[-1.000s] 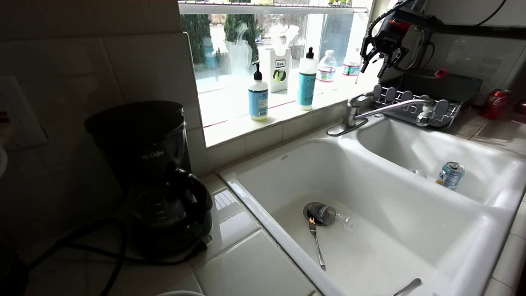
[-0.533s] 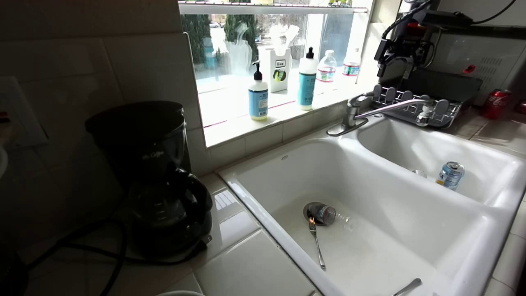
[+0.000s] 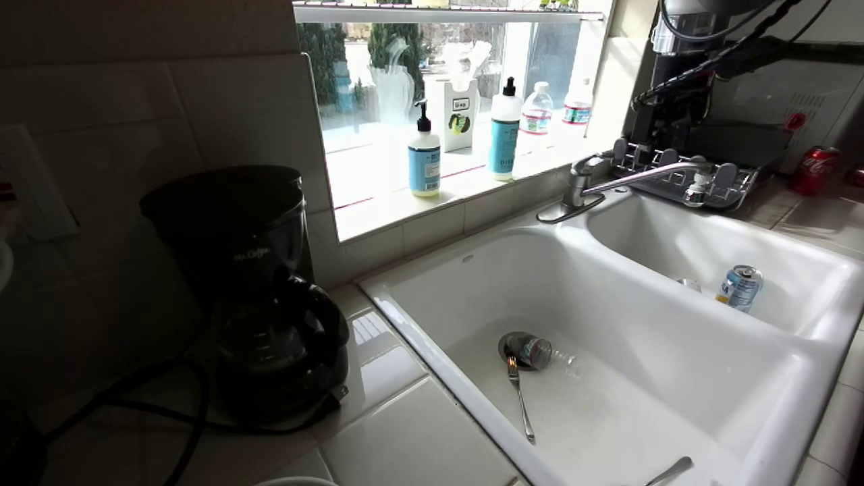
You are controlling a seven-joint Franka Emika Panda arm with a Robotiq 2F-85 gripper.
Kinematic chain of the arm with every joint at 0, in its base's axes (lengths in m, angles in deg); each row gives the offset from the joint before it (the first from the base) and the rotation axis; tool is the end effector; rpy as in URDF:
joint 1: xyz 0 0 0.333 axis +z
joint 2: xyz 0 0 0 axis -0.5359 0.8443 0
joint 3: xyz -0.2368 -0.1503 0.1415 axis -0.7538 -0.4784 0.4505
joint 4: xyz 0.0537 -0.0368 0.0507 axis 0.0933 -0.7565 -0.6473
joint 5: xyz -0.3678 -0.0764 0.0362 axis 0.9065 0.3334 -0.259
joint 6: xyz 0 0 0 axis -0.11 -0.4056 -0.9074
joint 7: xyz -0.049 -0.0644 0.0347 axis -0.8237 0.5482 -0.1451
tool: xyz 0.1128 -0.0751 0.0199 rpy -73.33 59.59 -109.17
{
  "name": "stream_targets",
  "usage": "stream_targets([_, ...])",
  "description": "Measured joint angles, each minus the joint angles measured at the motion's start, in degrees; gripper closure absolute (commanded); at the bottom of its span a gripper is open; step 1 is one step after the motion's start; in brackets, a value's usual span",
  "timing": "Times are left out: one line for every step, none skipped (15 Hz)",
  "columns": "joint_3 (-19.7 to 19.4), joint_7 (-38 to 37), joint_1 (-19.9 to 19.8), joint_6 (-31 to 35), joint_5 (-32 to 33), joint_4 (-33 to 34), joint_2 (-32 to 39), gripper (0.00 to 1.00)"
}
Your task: Push the silver object at the end of the tap downwards, lift the tap handle upwards
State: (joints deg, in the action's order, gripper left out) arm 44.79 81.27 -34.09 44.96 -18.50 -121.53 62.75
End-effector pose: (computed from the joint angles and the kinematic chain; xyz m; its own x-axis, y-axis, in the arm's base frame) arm 0.5398 -0.0504 0.4965 0.9973 -0.0711 -0.0210 -0.0668 -0.9851 0.1586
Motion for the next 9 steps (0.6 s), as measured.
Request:
stream_targets([0.6, 0.1, 0.5, 0.9, 1.4, -1.4, -0.4, 0.0])
stream_targets([0.8, 0.2, 0.8, 1.3, 2.0, -2.2, -0.7, 0.0])
stream_targets([0.9, 0.3, 0.9, 1.4, 2.4, -2.6, -0.9, 0.0])
stream_targets([0.9, 0.4, 0.9, 1.4, 2.4, -2.6, -0.9, 0.0])
stream_targets([0.9, 0.6, 0.9, 2.2, 3.0, -2.7, -0.9, 0.0])
stream_targets([1.0, 1.3, 1.0, 3.9, 5.2, -2.9, -0.8, 0.0])
stream_targets([1.3, 2.0, 1.0, 5.8, 7.5, -3.2, -0.7, 0.0])
stream_targets([1.6, 2.6, 1.1, 7.6, 9.7, -3.5, -0.4, 0.0])
stream_targets([2.0, 3.1, 1.4, 9.3, 11.9, -3.6, 0.1, 0.0])
